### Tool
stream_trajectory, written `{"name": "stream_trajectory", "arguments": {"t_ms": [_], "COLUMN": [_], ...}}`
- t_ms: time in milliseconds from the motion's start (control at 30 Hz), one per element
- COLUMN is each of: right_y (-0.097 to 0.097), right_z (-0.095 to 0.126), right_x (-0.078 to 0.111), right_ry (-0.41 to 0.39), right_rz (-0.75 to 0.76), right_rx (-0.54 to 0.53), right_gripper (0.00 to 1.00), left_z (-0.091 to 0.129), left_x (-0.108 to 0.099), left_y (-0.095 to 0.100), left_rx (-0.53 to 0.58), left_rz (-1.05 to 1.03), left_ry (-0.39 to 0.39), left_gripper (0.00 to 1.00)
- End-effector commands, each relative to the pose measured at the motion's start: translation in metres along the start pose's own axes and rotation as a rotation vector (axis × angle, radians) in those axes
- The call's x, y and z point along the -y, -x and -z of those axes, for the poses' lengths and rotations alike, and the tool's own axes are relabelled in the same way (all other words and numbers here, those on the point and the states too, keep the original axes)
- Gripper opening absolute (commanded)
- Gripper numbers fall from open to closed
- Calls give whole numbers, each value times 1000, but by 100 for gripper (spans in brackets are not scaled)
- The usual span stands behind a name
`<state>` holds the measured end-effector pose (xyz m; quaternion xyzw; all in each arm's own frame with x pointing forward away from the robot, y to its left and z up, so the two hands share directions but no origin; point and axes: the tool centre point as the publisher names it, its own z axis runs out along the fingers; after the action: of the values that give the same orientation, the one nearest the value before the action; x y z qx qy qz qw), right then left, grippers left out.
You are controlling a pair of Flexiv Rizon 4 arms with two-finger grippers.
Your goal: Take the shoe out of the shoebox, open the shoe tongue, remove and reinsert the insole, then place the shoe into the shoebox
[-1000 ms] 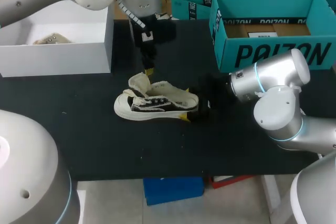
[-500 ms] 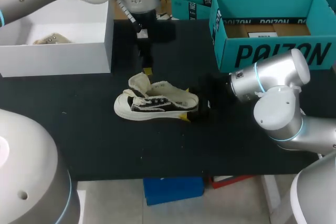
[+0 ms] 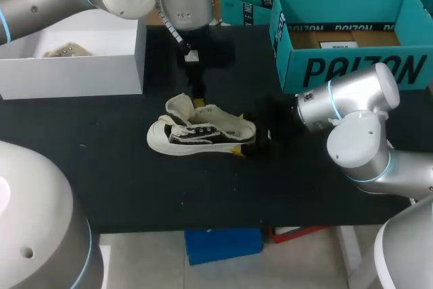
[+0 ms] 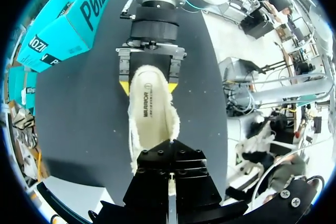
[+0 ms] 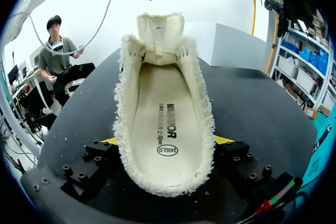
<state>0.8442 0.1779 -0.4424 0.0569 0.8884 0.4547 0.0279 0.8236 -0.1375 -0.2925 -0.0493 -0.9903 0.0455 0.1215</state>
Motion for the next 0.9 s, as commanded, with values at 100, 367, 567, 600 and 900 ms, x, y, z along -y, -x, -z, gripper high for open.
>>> {"name": "stream_trajectory", "arguments": {"t_ms": [100, 367, 567, 600, 900], "right_y": [0, 0, 0, 0, 0], "right_z": [-3, -3, -3, -3, -3], "right_x": [2, 2, 2, 2, 2], "right_ry": [0, 0, 0, 0, 0], "right_rz": [-1, -1, -1, -1, -1], "right_rx": [2, 2, 2, 2, 2], "right_gripper": [0, 0, 0, 0, 0], "left_z": [-18, -35, -50, -52, -72], "left_x": [5, 4, 3, 3, 3], "left_y": [2, 11, 16, 16, 17], "left_rx": [6, -12, -30, -32, -69], "left_rz": [-8, -4, -1, 0, -2], "left_ry": [10, 5, -5, -6, -26], "left_gripper": [0, 0, 0, 0, 0]}}
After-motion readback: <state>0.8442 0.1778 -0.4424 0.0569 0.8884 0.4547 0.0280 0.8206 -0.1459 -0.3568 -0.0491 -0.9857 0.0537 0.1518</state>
